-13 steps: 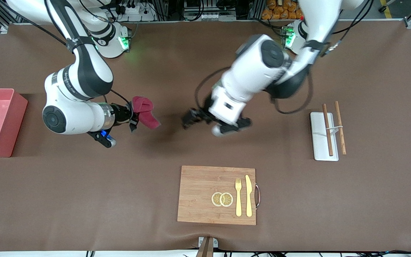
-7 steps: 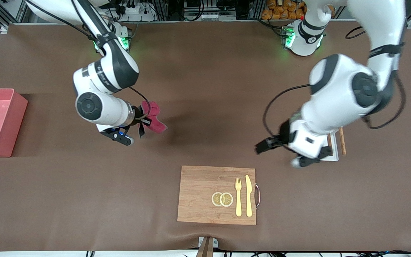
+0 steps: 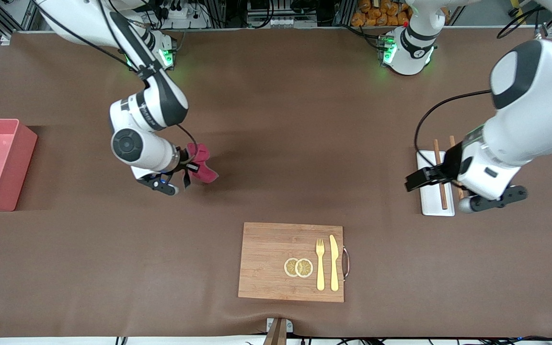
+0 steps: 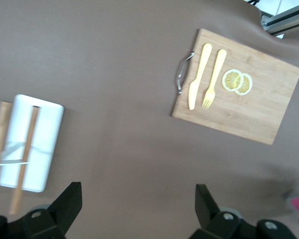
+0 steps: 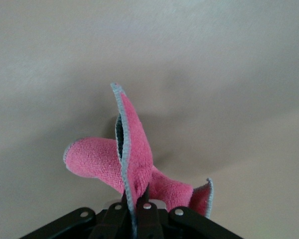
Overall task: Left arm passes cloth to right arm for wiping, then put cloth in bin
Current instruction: 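Carry the cloth with the right gripper while the left gripper withdraws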
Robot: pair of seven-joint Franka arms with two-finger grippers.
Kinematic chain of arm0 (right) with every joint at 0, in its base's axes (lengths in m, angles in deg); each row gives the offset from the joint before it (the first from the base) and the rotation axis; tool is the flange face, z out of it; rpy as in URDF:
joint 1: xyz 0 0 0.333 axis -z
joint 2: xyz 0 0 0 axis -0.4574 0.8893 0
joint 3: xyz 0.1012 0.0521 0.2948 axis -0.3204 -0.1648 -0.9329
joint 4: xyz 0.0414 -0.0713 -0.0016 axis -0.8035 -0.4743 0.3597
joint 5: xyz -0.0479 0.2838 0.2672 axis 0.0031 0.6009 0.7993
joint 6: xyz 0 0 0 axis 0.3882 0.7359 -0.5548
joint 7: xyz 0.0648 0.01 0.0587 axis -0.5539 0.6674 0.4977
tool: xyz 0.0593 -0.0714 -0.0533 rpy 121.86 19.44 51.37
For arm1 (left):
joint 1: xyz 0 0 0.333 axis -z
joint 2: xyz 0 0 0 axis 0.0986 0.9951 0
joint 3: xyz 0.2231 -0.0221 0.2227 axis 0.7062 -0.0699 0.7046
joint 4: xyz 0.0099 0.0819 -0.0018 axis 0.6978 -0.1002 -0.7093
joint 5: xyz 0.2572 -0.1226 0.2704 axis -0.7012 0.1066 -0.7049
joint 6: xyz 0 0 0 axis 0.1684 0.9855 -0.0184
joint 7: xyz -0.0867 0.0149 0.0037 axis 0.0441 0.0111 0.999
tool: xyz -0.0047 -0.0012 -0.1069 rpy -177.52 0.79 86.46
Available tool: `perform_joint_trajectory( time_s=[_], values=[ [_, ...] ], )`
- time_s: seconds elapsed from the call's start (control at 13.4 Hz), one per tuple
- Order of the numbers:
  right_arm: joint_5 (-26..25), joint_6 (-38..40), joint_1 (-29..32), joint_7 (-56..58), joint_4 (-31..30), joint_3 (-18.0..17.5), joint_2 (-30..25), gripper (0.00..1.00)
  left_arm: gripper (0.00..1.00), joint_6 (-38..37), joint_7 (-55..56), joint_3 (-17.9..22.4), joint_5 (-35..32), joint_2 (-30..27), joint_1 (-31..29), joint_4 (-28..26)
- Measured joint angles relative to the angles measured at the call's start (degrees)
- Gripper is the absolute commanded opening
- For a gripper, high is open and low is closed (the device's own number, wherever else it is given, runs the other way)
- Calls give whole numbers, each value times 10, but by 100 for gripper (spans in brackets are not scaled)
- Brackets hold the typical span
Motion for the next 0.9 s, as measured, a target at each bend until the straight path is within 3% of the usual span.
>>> perform_joint_trajectory(
  time_s=[0.22, 0.3, 0.6, 0.9],
  values=[
    [-3, -3, 64, 119, -14, 16, -1, 0, 100, -49, -85, 5, -13, -39, -33, -4],
    [-4, -3, 79, 186, -15, 40, -2, 0, 100, -55, -117, 21, -26, -53, -28, -11],
    [-13, -8, 99, 465, -9, 197, -2, 0, 100, -71, -210, 152, -31, -137, 74, -85],
    [-40, -10, 101, 624, 19, 288, 0, 0, 100, -86, -294, 189, -50, -203, 99, -135]
  ],
)
